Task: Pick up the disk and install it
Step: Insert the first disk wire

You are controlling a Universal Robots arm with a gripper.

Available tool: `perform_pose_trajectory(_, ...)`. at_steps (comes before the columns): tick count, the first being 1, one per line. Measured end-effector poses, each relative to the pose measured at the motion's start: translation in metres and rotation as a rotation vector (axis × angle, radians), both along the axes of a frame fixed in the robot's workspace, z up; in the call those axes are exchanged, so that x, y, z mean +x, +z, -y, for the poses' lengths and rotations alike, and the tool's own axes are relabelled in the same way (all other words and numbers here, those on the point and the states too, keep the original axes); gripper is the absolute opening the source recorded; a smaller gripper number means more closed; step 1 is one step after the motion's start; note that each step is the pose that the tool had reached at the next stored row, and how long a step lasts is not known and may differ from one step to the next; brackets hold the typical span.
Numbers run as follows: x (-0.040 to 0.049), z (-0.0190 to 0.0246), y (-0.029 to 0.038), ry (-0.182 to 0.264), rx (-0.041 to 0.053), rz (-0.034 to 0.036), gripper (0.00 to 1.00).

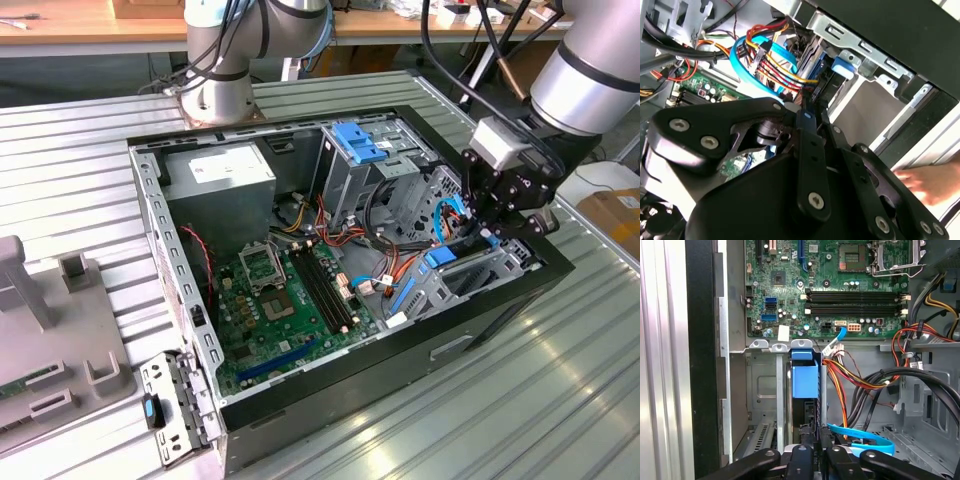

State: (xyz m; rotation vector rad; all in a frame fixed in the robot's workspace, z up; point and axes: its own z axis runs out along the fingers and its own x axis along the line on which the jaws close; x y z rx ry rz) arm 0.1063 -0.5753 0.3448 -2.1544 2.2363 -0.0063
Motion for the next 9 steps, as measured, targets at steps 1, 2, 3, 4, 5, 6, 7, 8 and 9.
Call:
perform_pose_trajectory(1, 0.0000, 0.0000, -0.0001, 0.000, -0.0002, 0.0000, 0.17)
perform_pose_trajectory(2, 0.0000, 0.0000, -0.0006, 0.000, -0.0003, 0.0000, 0.17)
perform_pose_trajectory(3, 0.0000, 0.0001, -0.0022, 0.000, 0.0001, 0.0000, 0.17)
perform_pose_trajectory(4, 0.0000, 0.0002, -0.0027, 0.000, -0.0003, 0.0000, 0.17)
perform_pose_trajectory(5, 0.0000, 0.0002, -0.0027, 0.000, -0.0003, 0.0000, 0.17)
perform_pose_trajectory(6, 0.0000, 0.0002, -0.0028, 0.000, -0.0002, 0.0000, 0.17)
perform_pose_trajectory(7, 0.0000, 0.0003, -0.0036, 0.000, 0.0005, 0.0000, 0.17)
perform_pose_trajectory(8, 0.0000, 0.0006, -0.0047, 0.000, -0.0004, -0.0001, 0.17)
perform_pose_trajectory(9, 0.0000, 0.0006, -0.0047, 0.000, -0.0005, 0.0000, 0.17)
